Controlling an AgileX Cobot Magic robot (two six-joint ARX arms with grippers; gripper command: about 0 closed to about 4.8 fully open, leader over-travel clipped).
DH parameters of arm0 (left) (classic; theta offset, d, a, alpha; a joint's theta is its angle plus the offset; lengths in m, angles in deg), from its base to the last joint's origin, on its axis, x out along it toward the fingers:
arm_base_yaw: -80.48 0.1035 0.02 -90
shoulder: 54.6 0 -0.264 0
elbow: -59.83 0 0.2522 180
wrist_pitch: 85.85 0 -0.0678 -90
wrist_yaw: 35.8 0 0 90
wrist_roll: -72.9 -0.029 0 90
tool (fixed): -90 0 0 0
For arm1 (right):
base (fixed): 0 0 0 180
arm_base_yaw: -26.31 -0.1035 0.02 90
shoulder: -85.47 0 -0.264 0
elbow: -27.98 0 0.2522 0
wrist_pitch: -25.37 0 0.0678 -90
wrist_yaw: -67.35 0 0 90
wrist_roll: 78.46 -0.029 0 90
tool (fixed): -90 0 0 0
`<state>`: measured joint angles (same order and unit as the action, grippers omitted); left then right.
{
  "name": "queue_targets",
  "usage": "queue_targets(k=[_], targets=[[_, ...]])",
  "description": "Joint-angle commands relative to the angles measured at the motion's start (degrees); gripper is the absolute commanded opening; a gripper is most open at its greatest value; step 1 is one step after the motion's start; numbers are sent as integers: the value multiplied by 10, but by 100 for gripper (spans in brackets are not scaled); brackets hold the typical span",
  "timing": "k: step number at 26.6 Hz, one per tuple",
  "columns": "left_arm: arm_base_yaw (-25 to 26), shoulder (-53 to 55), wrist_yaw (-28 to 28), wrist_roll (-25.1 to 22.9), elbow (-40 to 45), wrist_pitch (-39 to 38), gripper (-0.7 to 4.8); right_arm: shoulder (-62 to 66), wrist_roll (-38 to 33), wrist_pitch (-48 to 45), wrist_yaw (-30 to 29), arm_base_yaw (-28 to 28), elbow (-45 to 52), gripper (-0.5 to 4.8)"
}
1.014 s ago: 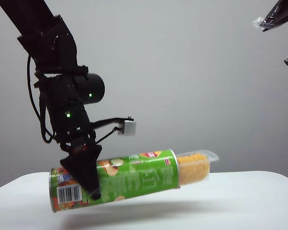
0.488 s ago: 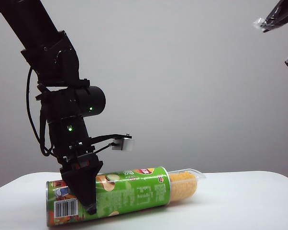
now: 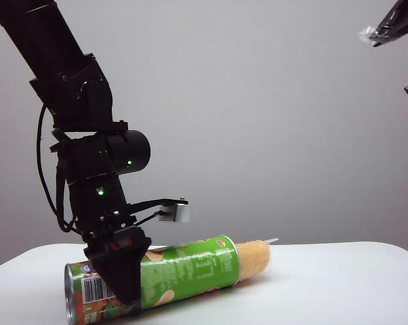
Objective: Pick up the green tub of chips from the desk, pull out the transparent container with the chips inside partially, and then place the chips back on the desk.
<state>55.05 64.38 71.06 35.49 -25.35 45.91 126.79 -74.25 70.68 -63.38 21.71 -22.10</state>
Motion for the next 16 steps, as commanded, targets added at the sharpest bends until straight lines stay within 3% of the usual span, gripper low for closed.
queue_targets(k=[1, 16], targets=[[-10, 2, 3, 21, 2, -6, 454, -2, 3, -5, -3, 0, -3, 479], [-34, -23, -33, 48, 1, -30, 479, -1, 3, 0, -3, 0, -3, 479]])
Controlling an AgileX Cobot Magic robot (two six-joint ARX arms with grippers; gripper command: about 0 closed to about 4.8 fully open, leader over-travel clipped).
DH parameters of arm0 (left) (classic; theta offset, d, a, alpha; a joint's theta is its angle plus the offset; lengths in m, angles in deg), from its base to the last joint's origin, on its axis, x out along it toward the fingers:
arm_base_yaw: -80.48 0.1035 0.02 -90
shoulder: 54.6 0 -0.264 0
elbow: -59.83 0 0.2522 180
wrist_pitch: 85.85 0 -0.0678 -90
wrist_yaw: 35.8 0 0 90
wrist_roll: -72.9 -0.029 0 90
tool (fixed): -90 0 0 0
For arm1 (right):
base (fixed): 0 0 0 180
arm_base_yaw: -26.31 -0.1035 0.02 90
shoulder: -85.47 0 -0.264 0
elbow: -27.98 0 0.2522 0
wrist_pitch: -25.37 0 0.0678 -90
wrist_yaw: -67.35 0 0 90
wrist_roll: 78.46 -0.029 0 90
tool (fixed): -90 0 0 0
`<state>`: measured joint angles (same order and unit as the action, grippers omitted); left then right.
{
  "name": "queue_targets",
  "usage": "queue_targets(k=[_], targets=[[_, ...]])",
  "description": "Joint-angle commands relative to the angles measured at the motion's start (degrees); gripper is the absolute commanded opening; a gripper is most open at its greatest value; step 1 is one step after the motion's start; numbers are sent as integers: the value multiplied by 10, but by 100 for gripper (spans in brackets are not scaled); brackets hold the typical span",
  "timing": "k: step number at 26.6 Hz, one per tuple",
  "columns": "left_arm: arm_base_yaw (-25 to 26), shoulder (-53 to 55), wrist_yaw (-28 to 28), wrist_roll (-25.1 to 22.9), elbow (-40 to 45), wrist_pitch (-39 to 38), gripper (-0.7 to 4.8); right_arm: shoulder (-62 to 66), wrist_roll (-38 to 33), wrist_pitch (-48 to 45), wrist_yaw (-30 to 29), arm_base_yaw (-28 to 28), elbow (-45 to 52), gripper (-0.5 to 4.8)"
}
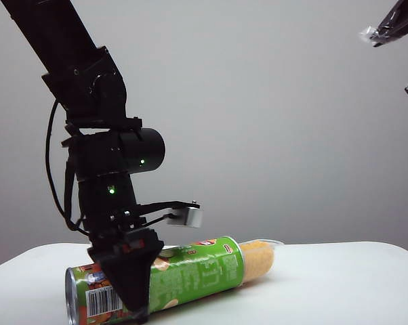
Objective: Pick up the green tub of chips from the desk, pull out the transparent container with the chips inside partially, and then place the chips back on the desk.
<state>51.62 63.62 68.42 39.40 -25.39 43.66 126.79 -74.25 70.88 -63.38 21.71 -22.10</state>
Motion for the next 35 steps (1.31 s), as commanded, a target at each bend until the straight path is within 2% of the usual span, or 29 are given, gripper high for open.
queue_targets(k=[1, 7, 11, 15, 19, 21, 25, 28, 32, 34, 35], targets=[[0, -23, -12, 9, 1, -7, 479, -1, 3, -2, -3, 0, -3, 479], [0, -69, -12, 25, 1, -21, 479, -1, 3, -2, -3, 0, -3, 479], [-2, -91, -2, 28, 1, -67, 479, -1, 3, -2, -3, 0, -3, 479], [-2, -129, -80, 29, 1, -84, 479, -1, 3, -2, -3, 0, -3, 479], [-1, -178, -113, 30, 1, -86, 479, -1, 3, -2, -3, 0, -3, 479], [-2, -222, -145, 42, 1, -99, 479, -1, 3, -2, 0, 0, -3, 479], [-2, -293, -158, 64, 2, -144, 479, -1, 3, -1, 8, 0, -3, 479], [-1, -388, -181, 110, 5, -172, 479, -1, 3, -2, 41, 0, -3, 479], [1, -486, -183, 126, 21, -157, 479, -1, -2, -1, 68, 1, -3, 479], [1, -560, -183, 126, 46, -124, 479, -1, -33, -4, 77, 1, -3, 478], [1, -613, -185, 126, 69, -98, 479, -2, -50, -14, 76, 1, -3, 281]])
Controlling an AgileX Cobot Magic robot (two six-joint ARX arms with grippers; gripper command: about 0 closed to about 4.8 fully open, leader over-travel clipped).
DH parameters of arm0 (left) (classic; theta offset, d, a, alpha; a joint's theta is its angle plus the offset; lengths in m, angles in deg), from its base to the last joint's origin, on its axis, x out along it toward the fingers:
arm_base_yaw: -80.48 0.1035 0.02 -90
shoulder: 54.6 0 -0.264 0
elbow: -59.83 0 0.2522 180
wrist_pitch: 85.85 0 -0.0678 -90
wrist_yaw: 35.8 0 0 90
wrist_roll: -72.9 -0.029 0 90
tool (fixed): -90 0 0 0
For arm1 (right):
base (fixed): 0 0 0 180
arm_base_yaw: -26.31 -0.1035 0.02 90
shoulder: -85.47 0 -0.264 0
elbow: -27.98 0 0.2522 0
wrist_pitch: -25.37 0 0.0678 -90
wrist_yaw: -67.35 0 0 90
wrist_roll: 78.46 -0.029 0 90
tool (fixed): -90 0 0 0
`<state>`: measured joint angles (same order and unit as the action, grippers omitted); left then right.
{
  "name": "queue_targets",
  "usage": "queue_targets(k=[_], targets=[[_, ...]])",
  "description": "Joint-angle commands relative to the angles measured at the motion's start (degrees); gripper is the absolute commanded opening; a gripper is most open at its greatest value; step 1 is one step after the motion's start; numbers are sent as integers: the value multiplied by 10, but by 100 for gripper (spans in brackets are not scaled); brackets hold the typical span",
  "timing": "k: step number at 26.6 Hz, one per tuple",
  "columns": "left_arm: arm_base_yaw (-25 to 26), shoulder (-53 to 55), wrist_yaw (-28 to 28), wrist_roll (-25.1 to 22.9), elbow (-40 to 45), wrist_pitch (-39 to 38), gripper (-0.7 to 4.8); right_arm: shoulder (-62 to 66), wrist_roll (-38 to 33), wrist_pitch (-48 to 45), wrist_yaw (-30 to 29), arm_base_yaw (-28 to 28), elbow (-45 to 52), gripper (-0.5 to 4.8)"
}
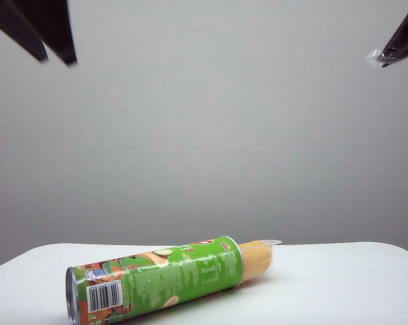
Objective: Pick up the green tub of chips from the desk, pull out the transparent container with the chips inside partially, and then place the chips back on the desk.
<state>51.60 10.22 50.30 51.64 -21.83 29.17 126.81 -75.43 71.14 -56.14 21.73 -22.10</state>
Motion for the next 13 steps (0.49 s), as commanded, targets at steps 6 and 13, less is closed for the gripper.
queue_targets(k=[6, 13], targets=[[1, -222, -57, 24, 112, 120, 478, -51, -62, -89, 10, 1, -3, 29], [2, -387, -134, 55, 224, 177, 332, -163, -77, -117, 146, 1, -1, 20]])
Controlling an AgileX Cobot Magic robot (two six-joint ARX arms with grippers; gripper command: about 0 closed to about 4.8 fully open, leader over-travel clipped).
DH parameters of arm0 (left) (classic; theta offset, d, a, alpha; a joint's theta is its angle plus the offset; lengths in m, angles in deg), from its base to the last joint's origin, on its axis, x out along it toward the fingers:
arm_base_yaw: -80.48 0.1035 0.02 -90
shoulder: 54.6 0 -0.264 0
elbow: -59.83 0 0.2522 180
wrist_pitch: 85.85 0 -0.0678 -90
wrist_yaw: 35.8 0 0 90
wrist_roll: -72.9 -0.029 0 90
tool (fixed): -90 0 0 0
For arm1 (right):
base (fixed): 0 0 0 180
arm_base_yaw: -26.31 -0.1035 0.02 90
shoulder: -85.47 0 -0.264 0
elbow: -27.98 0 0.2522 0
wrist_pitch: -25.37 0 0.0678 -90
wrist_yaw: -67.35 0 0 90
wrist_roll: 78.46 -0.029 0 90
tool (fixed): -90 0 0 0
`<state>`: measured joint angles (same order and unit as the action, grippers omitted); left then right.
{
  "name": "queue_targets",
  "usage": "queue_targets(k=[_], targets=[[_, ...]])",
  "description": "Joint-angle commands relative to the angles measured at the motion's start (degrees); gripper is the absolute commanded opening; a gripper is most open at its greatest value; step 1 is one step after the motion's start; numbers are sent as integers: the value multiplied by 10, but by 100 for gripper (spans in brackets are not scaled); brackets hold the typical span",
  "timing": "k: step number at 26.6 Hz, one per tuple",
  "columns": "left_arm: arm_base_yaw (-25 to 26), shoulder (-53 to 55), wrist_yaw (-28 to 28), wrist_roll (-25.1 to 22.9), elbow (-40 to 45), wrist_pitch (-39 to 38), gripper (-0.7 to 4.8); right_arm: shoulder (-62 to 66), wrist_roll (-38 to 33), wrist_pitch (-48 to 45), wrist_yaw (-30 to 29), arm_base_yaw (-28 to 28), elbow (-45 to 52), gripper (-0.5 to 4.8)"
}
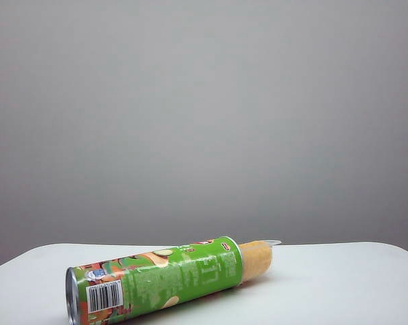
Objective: Pick up the green tub of chips from the desk, pull out the transparent container with the chips inside partially, and then place the chips back on the desk.
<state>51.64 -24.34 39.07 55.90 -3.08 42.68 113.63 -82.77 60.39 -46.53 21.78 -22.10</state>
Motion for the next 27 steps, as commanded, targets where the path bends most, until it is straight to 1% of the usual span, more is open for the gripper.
queue_targets(k=[1, 2, 4, 5, 6, 8, 10, 11, 12, 13, 15, 18, 20, 24, 25, 27], targets=[[1, -64, -23, 12, 56, 58, 294, -43, -4, -9, 65, 0, -1, 20], [1, -83, -23, 13, 74, 73, 268, -56, -3, -10, 84, 0, 0, 20], [1, -123, -22, 18, 110, 104, 236, -82, -3, -10, 117, 0, 0, 20], [1, -140, -22, 23, 126, 117, 236, -93, -3, -11, 127, 0, 1, 20], [1, -177, -21, 27, 160, 147, 236, -111, -3, -22, 134, 0, 4, 20], [1, -207, -11, 28, 188, 169, 236, -127, -3, -39, 136, 0, 12, 20], [1, -234, 7, 43, 218, 195, 230, -140, -3, -60, 139, 0, 25, 20], [1, -259, 21, 47, 248, 224, 200, -159, -4, -89, 139, 0, 47, 20], [1, -267, 24, 56, 258, 246, 199, -167, -6, -99, 139, 0, 58, 20], [1, -280, 39, 78, 269, 268, 199, -186, -19, -107, 139, 0, 81, 20], [1, -283, 50, 80, 274, 269, 199, -205, -32, -112, 139, 0, 105, 20], [2, -282, 56, 118, 299, 286, 200, -247, -69, -140, 137, 0, 164, 19], [3, -282, 78, 130, 326, 312, 200, -275, -91, -157, 138, 0, 202, 19], [3, -283, 81, 148, 355, 315, 200, -282, -111, -163, 133, 0, 228, 19], [4, -287, 83, 158, 363, 322, 200, -282, -111, -169, 132, -1, 235, 19], [12, -294, 89, 161, 374, 353, 200, -282, -111, -170, 133, 0, 236, 19]])
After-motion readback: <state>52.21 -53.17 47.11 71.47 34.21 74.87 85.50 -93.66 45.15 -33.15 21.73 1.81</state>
